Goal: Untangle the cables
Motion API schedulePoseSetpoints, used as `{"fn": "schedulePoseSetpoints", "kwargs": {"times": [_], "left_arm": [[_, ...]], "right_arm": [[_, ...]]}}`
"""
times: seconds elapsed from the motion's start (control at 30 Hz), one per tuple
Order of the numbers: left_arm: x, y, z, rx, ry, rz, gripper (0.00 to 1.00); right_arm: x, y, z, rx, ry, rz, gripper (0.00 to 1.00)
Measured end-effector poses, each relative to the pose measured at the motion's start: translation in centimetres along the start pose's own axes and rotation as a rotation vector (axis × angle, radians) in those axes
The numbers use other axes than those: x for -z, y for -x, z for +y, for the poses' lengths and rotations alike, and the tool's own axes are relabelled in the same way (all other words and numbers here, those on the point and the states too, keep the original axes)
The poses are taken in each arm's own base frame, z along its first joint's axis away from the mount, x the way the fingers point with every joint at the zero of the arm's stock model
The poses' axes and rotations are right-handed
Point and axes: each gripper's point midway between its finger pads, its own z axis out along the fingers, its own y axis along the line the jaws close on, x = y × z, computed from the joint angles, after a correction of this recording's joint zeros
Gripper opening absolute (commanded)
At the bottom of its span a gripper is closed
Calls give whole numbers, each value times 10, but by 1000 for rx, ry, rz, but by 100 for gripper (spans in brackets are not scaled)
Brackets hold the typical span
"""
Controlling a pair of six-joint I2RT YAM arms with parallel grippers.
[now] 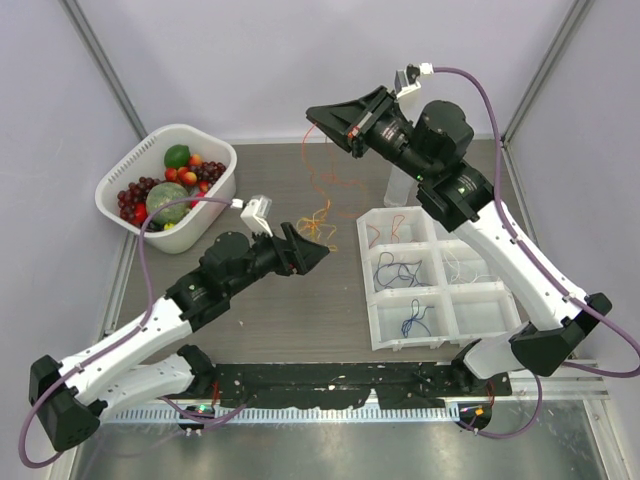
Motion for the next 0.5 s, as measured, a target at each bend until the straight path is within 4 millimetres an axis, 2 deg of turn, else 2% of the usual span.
{"fn": "schedulePoseSetpoints", "kwargs": {"times": [0.17, 0.37, 0.5], "left_arm": [[-11, 3, -5, -27, -16, -31, 72], [-17, 17, -6, -63, -13, -101, 69], [-21, 26, -8, -92, -6, -133, 71]], "right_arm": [[-1, 4, 10, -7, 21, -10, 1], [1, 8, 24, -5, 49, -22, 1], [2, 10, 31, -3, 62, -29, 1]]}}
